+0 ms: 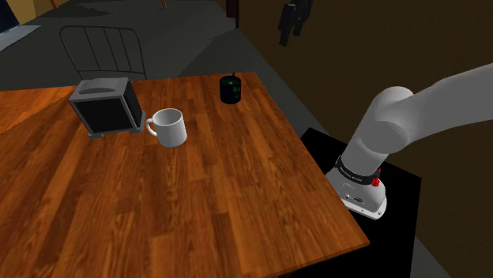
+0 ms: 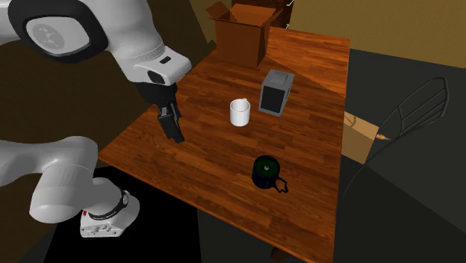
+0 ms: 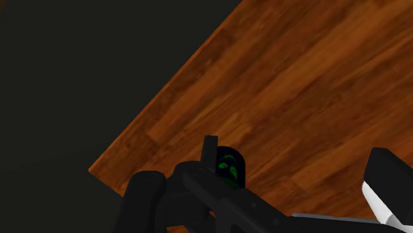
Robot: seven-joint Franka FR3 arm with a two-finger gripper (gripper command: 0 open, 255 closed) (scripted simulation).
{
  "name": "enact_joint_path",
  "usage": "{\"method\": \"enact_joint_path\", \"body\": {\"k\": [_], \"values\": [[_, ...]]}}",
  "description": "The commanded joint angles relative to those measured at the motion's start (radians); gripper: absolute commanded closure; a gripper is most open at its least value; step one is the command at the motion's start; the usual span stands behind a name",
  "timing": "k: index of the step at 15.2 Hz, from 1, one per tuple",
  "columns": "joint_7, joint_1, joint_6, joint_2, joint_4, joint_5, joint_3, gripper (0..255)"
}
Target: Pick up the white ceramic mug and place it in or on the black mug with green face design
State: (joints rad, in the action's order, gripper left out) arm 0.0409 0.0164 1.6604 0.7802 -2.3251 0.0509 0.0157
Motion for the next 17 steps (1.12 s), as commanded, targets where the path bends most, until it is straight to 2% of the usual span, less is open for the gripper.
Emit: {"method": "enact_joint_path", "body": {"k": [1, 9, 17], "values": [[0.0, 0.0, 0.0, 0.0, 0.0, 0.0, 0.0, 0], [-0.13, 0.028, 0.159, -0.223, 0.024, -0.059, 0.101, 0], [-0.258, 0.047, 0.289, -0.491, 0.127, -0.075, 0.191, 0]]}}
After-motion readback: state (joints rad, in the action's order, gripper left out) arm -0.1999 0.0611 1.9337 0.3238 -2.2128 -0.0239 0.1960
